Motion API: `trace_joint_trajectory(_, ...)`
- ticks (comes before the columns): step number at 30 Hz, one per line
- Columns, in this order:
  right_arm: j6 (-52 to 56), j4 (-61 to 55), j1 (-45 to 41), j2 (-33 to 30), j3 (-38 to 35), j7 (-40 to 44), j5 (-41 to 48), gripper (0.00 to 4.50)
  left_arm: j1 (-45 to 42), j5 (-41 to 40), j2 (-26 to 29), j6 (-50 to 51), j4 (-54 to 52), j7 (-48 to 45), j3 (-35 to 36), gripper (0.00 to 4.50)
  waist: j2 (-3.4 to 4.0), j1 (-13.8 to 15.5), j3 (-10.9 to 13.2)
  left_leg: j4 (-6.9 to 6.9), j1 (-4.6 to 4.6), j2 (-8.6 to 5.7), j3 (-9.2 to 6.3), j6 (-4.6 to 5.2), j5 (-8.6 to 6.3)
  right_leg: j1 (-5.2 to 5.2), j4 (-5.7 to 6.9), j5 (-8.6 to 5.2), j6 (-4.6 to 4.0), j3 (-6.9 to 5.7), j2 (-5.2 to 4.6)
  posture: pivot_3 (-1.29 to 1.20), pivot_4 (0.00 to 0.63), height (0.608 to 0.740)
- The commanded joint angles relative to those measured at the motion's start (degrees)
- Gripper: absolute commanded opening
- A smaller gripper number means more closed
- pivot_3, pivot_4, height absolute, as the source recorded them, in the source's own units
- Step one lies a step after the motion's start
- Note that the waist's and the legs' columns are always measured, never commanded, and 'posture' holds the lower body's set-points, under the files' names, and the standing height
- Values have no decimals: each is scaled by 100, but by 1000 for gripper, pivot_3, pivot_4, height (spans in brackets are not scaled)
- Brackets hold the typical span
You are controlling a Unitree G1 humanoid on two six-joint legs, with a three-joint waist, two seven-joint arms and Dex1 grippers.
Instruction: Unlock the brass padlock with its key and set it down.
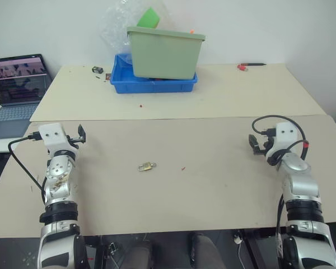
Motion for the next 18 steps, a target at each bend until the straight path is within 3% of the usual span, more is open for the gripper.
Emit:
trace_joint_trajectory(1, 47, -319, -120, -8, 76, 332, 192, 4500, -165, -136, 134, -69, -183, -338, -26, 4428, 0, 0, 0, 0, 0, 0, 0, 0, 0, 0, 0, 0, 0, 0, 0, 0, 150, 740)
trace_joint_trajectory(3, 746, -1072, -36, 8, 367, 1300, 863, 4500, -192, -328, 140, -21, -356, -801, -140, 4428, 0, -19, 0, 0, 0, 1, 1, 0, 0, 0, 0, 0, 0, 0, 2, 0, 150, 740)
trace_joint_trajectory(6, 1811, -3107, 329, -655, 1498, 3373, 2033, 4500, -148, -298, 229, 20, -562, -1222, -352, 4428, 7, -34, 5, 0, -4, 4, 1, 3, -1, -4, 1, 0, 0, 0, 4, 0, 150, 740)
trace_joint_trajectory(8, 2129, -3798, 422, -961, 1887, 4055, 2440, 4500, -147, -331, 223, 96, -636, -1326, -396, 4428, 6, -37, 4, 1, -6, 11, -3, 9, -6, -3, 2, 0, 0, -5, 10, 0, 150, 740)
trace_joint_trajectory(12, 2293, -3991, 27, -876, 2489, 4308, 2430, 4500, -148, -496, 207, 323, -921, -1818, -634, 4428, -7, -1, 6, 10, -3, 10, -8, 13, -10, 11, -4, -1, 2, -15, 8, 0, 150, 740)
trace_joint_trajectory(18, 1895, -3156, -497, -403, 2896, 4039, 1735, 4500, 312, -871, 684, 699, -2280, -3967, -1673, 4428, -9, 12, 7, 17, -4, 2, -9, 4, -5, 2, 1, -1, 1, -13, 2, 0, 150, 740)
